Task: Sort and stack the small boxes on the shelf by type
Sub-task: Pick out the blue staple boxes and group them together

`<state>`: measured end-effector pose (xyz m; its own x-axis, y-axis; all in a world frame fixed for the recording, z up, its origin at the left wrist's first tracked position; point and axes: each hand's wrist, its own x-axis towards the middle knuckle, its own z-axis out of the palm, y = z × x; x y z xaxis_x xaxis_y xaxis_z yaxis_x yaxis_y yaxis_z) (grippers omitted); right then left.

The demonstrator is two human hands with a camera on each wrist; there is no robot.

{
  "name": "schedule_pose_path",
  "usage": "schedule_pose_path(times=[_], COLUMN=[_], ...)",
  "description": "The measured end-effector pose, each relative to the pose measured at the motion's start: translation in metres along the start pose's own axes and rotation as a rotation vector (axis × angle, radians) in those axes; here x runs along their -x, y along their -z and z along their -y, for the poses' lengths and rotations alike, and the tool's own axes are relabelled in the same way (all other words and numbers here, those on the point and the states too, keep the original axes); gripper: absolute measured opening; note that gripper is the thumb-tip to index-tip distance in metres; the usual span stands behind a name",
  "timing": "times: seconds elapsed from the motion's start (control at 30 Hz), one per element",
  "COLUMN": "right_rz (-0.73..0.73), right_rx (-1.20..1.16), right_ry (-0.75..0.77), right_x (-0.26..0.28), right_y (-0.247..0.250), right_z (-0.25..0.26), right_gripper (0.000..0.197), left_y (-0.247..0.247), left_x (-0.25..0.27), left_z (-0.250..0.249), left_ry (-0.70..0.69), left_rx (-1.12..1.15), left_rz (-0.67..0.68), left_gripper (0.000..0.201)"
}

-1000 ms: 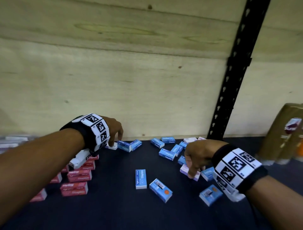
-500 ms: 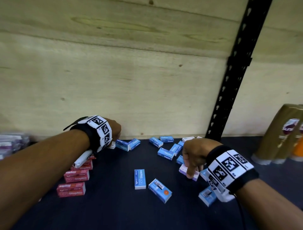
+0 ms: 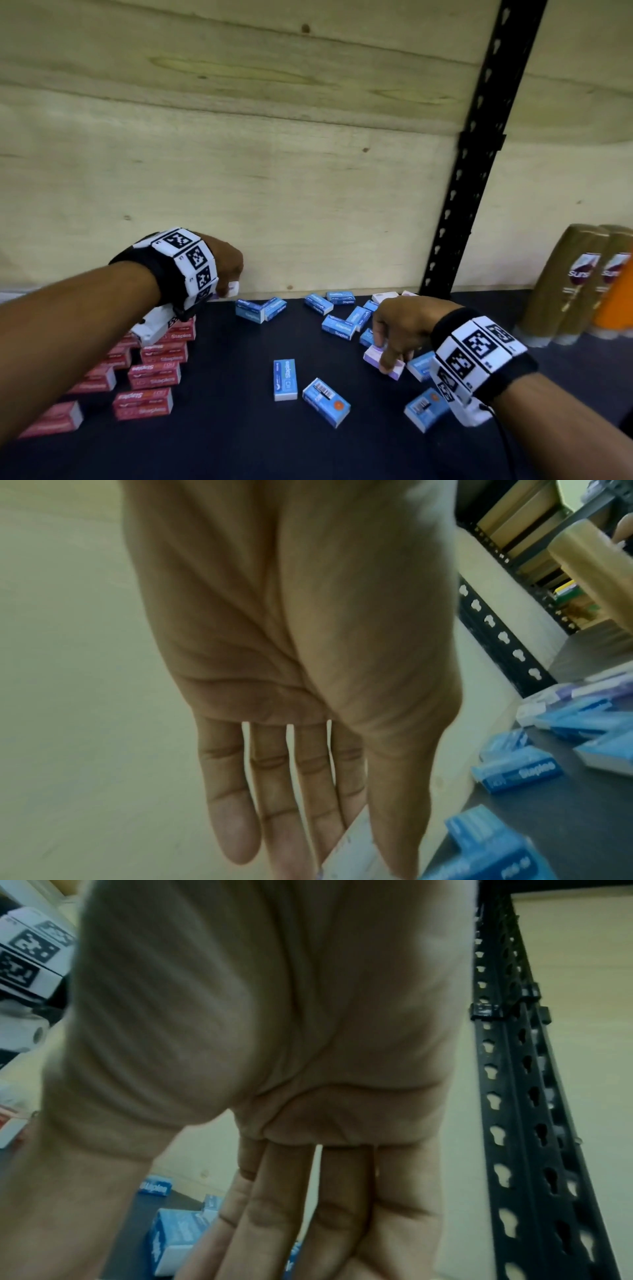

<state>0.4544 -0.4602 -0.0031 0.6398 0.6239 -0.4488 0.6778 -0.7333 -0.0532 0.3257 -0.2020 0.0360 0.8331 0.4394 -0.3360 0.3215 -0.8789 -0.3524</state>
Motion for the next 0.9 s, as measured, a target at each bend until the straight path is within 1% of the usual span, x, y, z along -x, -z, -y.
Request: schedule_pose_path(times=[0.1, 0.2, 0.27, 0.33, 0.4, 0.47, 0.53, 0.63, 0.7, 0.73, 0.8, 0.83, 0.9], right_rz=[0.020, 0.032, 0.009, -0.032, -0.054, -0.111, -0.148, -0.139, -0.119, -0.112, -0.107, -0.103, -0.083], right_rx=[-0.172, -0.328, -0.351, -0.298, -0.186, -0.059, -0.015, -0.002, -0.008, -0.007, 0.008, 0.011, -0.009], right_ry=[0.033, 0.034, -0.019, -0.102, -0.198, -0.273, -0.320, -0.341, -0.330, -0.319, -0.290, -0.273, -0.253], right_x=[-0.006, -0.004, 0.001, 0.005, 0.007, 0.006, 0.003, -0.004, -0.008, -0.009, -0.011, -0.011, -0.010], right_y=[-0.002, 0.005, 0.013, 0.020, 0.023, 0.019, 0.013, 0.008, 0.008, 0.008, 0.007, 0.008, 0.008], right_z=[-0.015, -0.037, -0.056, -0.078, -0.097, -0.113, -0.124, -0.135, -0.137, -0.136, -0.136, -0.135, -0.135], right_gripper=[0.034, 0.027, 0.020, 0.019, 0.026, 0.030, 0.032, 0.034, 0.030, 0.025, 0.016, 0.015, 0.014], left_y=[0.012, 0.028, 0.036, 0.046, 0.054, 0.061, 0.067, 0.073, 0.075, 0.074, 0.072, 0.070, 0.068], left_x=[0.000, 0.001, -0.002, -0.004, -0.009, -0.014, -0.019, -0.026, -0.032, -0.035, -0.044, -0.047, -0.054], left_z=[-0.010, -0.035, -0.055, -0.079, -0.104, -0.130, -0.154, -0.184, -0.200, -0.206, -0.217, -0.220, -0.227], left_ry=[-0.063, -0.163, -0.233, -0.314, -0.389, -0.462, -0.519, -0.554, -0.575, -0.582, -0.590, -0.594, -0.603], left_rx=[0.063, 0.117, 0.173, 0.215, 0.236, 0.226, 0.209, 0.177, 0.135, 0.122, 0.101, 0.094, 0.095], left_rz=[-0.021, -0.049, -0.088, -0.104, -0.105, -0.113, -0.117, -0.120, -0.134, -0.137, -0.146, -0.150, -0.143], left_gripper=[0.009, 0.029, 0.031, 0.031, 0.032, 0.033, 0.032, 0.034, 0.036, 0.034, 0.023, 0.018, 0.018])
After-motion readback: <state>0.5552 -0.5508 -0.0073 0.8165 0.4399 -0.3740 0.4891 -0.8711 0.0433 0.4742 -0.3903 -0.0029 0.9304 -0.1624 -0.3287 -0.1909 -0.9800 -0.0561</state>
